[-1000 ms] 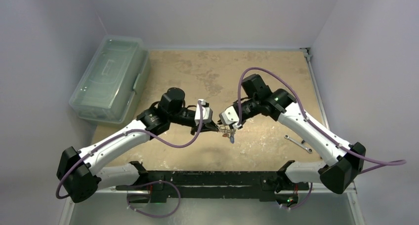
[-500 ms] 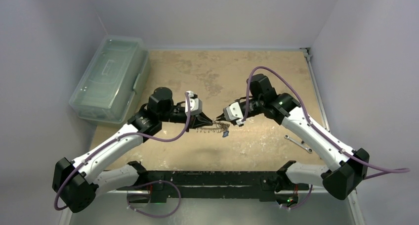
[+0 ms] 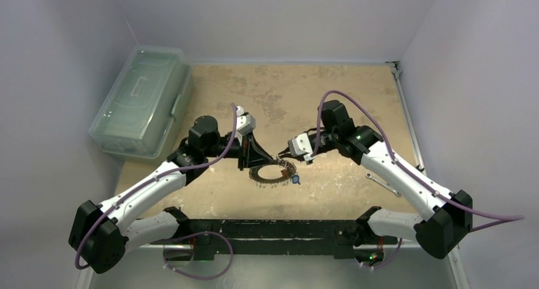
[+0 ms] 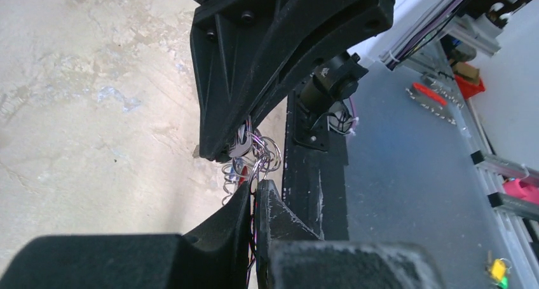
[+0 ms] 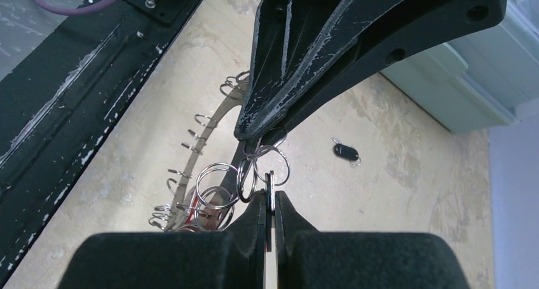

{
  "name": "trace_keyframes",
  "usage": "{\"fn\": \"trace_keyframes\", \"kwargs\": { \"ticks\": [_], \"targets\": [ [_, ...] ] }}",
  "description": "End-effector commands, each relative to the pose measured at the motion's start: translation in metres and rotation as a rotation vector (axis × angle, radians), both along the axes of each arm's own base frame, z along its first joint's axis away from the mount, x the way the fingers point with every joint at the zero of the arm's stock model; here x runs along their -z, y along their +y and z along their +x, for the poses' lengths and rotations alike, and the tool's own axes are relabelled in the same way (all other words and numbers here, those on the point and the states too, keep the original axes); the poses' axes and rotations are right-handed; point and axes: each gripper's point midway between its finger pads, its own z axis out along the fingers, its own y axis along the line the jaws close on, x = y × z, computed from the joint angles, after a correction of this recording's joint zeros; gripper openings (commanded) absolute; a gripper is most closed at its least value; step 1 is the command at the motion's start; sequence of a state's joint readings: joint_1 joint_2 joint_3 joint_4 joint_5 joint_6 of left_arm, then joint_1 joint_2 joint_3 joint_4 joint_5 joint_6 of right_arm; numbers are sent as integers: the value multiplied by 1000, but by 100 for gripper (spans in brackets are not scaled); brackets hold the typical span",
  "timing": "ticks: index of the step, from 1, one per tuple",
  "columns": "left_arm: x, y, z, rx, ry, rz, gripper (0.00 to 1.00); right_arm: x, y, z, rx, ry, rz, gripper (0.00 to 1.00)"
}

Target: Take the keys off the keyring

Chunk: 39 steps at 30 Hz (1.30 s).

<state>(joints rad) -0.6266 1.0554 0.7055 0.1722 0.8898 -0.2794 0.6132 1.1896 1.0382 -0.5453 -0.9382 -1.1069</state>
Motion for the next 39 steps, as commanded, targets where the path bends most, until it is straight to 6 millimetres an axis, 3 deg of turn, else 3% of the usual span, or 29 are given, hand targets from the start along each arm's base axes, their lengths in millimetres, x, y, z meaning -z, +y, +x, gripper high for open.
{"fn": "trace_keyframes", "kwargs": {
  "ticks": [1,13,20,28,32,35,39],
  "targets": [
    [-37,-1,1,2,-20,-113,0,8,-5,-6,-2,29,-19,0],
    [-28,-3,11,-68,107,-102,0,19,-4,-13,-33,-9,-66,0],
    [-23,-2,25,-151,287,-154,0,22,-5,-15,-25,-8,-64,0],
    [-11,-1,43,-280,442,-188,0,36,7,-26,-68,29,-61,0],
    [-4,0,38,-250,363,-149,0,24,12,-25,-67,22,-35,0],
    [7,9,46,-276,275,-90,0,11,15,-24,-75,21,-13,0],
    [9,12,48,-295,305,-121,1,-5,18,-27,-93,33,12,0]
  ]
}}
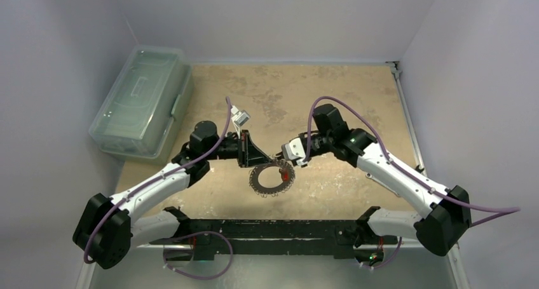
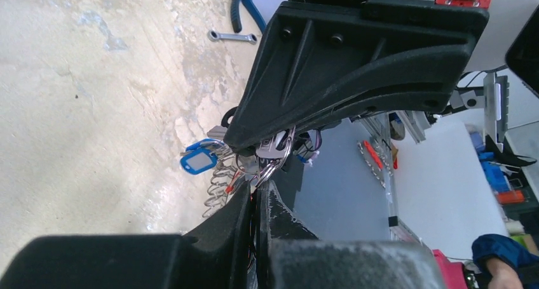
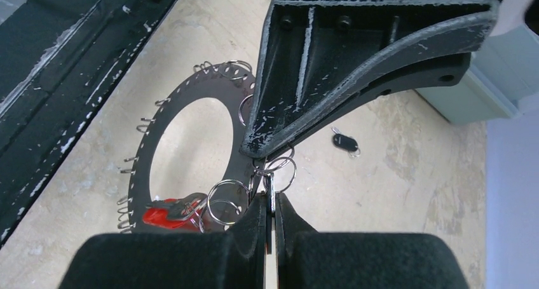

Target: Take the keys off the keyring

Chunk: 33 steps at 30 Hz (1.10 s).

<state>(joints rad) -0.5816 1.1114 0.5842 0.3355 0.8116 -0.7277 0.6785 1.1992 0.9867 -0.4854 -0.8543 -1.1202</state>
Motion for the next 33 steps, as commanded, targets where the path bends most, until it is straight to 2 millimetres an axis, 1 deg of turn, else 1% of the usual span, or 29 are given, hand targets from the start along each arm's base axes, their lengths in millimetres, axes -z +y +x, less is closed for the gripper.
{"fn": "trace_keyframes", "kwargs": {
  "ticks": [1,3,5,6,8,9,12,13,14,15,16,19,20,22,24,26,31,33],
  "targets": [
    [-22,8,33,-138,-138,-59,1,-29,9,-23,-82,78,58,0],
    [-19,9,32,-141,-132,-56,1,-36,9,-21,-70,67,62,0],
    [-17,11,33,-146,-135,-48,4,-40,8,-21,-68,59,62,0],
    [-17,12,34,-149,-140,-43,8,-41,8,-21,-69,58,60,0],
    [-17,13,33,-135,-170,-34,21,-46,8,-21,-71,55,64,0],
    [-19,13,30,-105,-213,-27,26,-49,9,-22,-76,56,68,0],
    [-24,17,23,-14,-414,47,39,-51,8,-25,-93,55,67,0],
    [-28,20,21,10,-500,70,41,-51,7,-26,-98,51,65,0],
    [-33,24,19,45,-615,96,45,-50,7,-26,-102,51,61,0],
    [-33,28,15,88,-733,129,48,-49,7,-26,-106,47,58,0],
    [-38,32,13,121,-841,154,50,-49,6,-27,-109,46,55,0],
    [-43,40,10,224,-1084,230,49,-47,6,-27,-119,47,50,0],
    [-42,41,9,269,-1135,247,48,-46,6,-28,-124,46,49,0],
    [-41,41,6,355,-1188,268,46,-45,6,-28,-129,48,45,0],
    [-40,37,6,427,-1239,281,44,-43,6,-29,-135,51,42,0],
    [-39,31,5,463,-1270,289,42,-43,7,-30,-139,52,42,0],
    [-25,16,-20,588,-1279,282,41,-42,6,-31,-148,51,39,0],
    [-22,11,-24,603,-1265,269,41,-42,6,-31,-151,50,36,0]
  ]
}}
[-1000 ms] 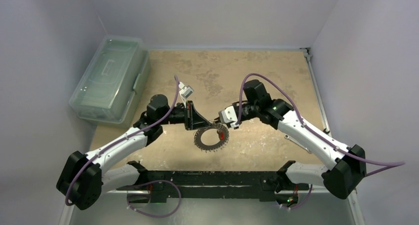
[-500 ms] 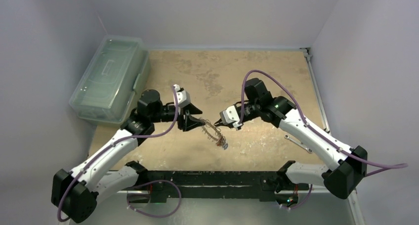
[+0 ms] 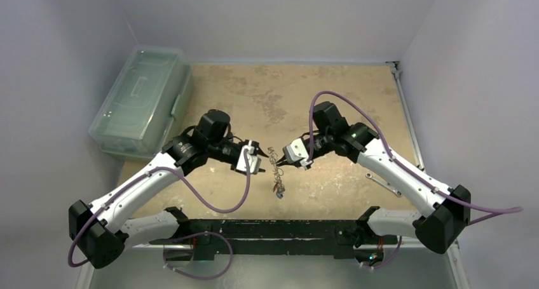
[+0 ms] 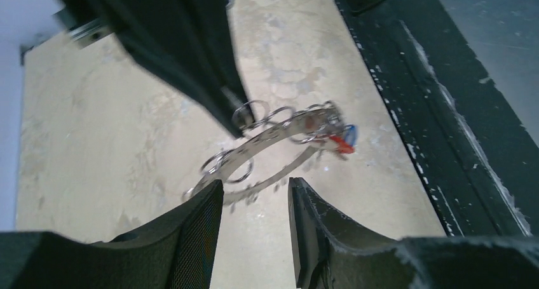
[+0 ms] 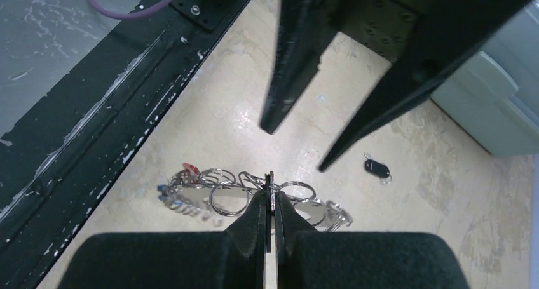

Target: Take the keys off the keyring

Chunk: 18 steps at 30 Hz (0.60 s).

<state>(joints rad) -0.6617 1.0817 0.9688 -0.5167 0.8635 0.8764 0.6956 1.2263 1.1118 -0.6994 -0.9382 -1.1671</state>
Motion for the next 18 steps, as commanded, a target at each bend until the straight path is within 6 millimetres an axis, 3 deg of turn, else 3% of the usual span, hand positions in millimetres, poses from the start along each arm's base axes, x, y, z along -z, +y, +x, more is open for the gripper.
{"fn": "trace_keyframes", "kwargs": {
  "ticks": [1,8,12,16,18],
  "targets": [
    [-3,-10,-14,89,-45,8,41,-24,7,-4,-52,-33,60,0],
    [-10,-22,-6,-39,111,-54,43,-25,9,1,-8,-10,60,0],
    [-6,-14,-9,-140,181,-104,43,-23,12,3,27,39,69,0],
    [-10,-4,-17,-97,-9,-167,40,-23,14,1,36,80,81,0],
    [-10,0,-20,-65,-156,-174,34,-23,16,-2,25,104,88,0]
  ]
}}
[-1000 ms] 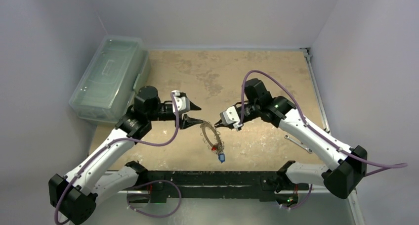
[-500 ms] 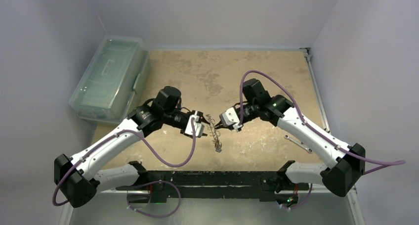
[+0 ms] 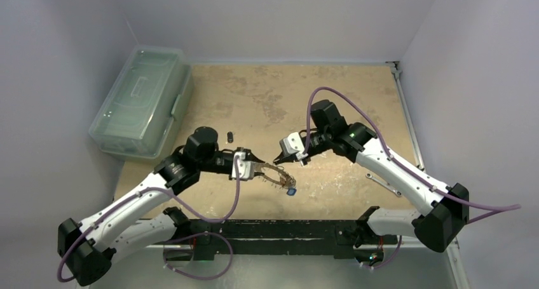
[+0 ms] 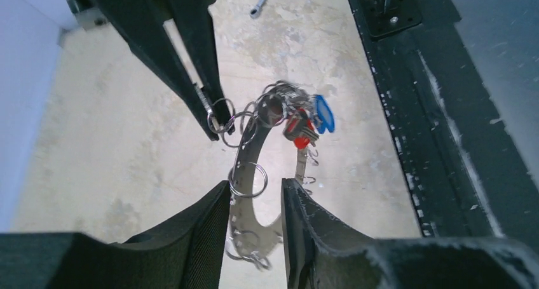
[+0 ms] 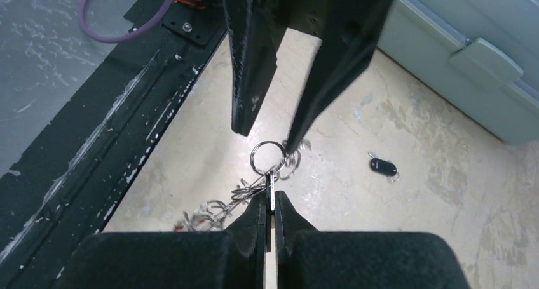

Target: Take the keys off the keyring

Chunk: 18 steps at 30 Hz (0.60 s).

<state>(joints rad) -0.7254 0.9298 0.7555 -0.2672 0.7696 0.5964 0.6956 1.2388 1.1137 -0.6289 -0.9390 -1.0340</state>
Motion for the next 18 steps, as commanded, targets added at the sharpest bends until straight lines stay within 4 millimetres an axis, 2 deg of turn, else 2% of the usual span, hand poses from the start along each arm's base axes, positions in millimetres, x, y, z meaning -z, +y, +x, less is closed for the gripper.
{"fn": "trace_keyframes", "kwargs": {
  "ticks": [1,7,11,18],
  "targets": [
    [-23,1,-3,61,-346,-75,32,-19,10,-8,-34,39,81,0],
    [-22,3,-2,210,-835,8,26,-19,17,-11,-51,116,97,0],
    [-28,1,5,194,-881,27,24,-18,18,-13,-67,120,103,0],
    [-32,2,0,200,-866,14,24,-17,14,-14,-98,66,89,0]
  ]
}}
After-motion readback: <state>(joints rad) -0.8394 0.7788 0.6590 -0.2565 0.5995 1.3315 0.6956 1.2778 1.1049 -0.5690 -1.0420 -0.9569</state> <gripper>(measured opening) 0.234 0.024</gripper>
